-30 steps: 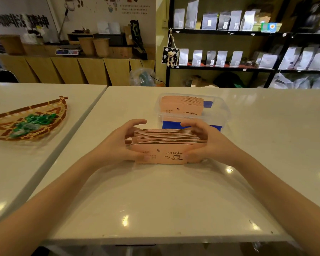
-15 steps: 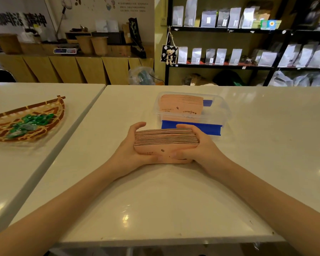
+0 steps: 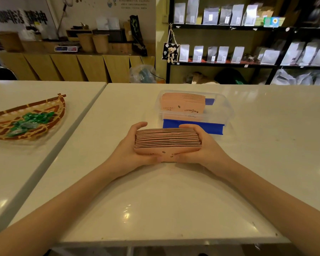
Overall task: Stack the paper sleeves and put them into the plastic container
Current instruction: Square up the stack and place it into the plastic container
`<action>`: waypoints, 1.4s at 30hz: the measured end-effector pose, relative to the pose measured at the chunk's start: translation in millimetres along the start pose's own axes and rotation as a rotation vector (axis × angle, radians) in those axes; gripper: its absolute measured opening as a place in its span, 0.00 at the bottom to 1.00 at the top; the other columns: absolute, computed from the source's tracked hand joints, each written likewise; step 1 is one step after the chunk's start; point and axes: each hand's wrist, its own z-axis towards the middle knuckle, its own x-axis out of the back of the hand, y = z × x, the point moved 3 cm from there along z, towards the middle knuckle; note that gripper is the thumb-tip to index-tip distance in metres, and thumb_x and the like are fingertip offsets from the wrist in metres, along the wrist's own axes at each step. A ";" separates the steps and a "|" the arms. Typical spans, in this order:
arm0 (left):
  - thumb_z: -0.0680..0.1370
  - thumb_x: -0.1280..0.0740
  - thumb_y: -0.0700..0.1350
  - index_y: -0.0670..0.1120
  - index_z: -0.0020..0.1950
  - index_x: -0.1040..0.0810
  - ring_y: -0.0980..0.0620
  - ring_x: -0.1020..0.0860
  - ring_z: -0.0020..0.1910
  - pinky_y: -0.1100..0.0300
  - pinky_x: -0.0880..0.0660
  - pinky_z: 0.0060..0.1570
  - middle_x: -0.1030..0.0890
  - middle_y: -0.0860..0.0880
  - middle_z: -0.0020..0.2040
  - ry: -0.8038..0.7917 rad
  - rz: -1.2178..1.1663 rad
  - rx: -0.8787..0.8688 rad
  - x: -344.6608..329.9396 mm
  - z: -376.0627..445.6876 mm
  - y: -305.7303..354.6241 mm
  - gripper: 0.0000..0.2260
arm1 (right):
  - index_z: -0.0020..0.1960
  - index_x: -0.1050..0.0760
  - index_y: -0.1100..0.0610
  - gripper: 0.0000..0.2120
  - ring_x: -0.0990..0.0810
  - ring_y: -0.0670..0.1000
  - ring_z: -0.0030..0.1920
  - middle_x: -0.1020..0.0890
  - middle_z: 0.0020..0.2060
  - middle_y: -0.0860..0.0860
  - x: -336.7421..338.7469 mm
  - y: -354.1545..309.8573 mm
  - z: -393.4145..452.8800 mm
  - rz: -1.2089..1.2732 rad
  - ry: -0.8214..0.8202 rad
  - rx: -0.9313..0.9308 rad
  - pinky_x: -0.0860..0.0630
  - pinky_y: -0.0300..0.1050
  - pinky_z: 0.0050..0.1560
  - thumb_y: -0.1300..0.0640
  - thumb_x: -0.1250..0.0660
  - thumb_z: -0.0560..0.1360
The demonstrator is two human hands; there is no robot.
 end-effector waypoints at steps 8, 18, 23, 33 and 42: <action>0.60 0.24 0.45 0.54 0.56 0.34 0.61 0.21 0.47 0.66 0.24 0.47 0.20 0.56 0.51 -0.053 0.011 -0.014 1.1 -0.5 0.0 0.29 | 0.63 0.37 0.50 0.37 0.20 0.40 0.49 0.21 0.50 0.41 1.4 -1.2 -2.3 -0.015 -0.012 -0.004 0.23 0.32 0.44 0.63 0.24 0.60; 0.58 0.28 0.57 0.63 0.49 0.28 0.62 0.24 0.52 0.63 0.30 0.56 0.21 0.63 0.49 -0.096 0.233 -0.073 20.6 -2.1 13.0 0.21 | 0.59 0.32 0.43 0.27 0.24 0.42 0.55 0.23 0.55 0.41 13.7 -12.7 -6.6 -0.267 -0.073 0.047 0.26 0.38 0.58 0.55 0.26 0.63; 0.65 0.26 0.49 0.65 0.46 0.27 0.69 0.25 0.49 0.75 0.30 0.46 0.23 0.75 0.45 -0.110 0.347 -0.109 22.3 3.5 16.9 0.16 | 0.54 0.27 0.43 0.20 0.23 0.40 0.53 0.21 0.50 0.39 17.4 -17.5 -2.0 -0.365 -0.087 0.092 0.25 0.36 0.55 0.52 0.27 0.65; 0.67 0.28 0.54 0.58 0.53 0.25 0.64 0.24 0.43 0.74 0.29 0.44 0.23 0.65 0.43 -0.437 0.705 -0.058 27.8 45.6 53.0 0.16 | 0.53 0.23 0.50 0.18 0.22 0.47 0.48 0.19 0.48 0.47 36.2 -52.4 30.3 -0.765 -0.321 0.100 0.23 0.48 0.50 0.46 0.29 0.66; 0.65 0.27 0.52 0.57 0.48 0.25 0.63 0.23 0.42 0.68 0.27 0.41 0.21 0.62 0.42 -0.288 0.639 -0.175 40.2 118.0 118.8 0.14 | 0.52 0.26 0.46 0.16 0.22 0.41 0.47 0.21 0.44 0.39 104.3 -101.6 70.7 -0.739 -0.144 0.171 0.23 0.34 0.45 0.47 0.29 0.66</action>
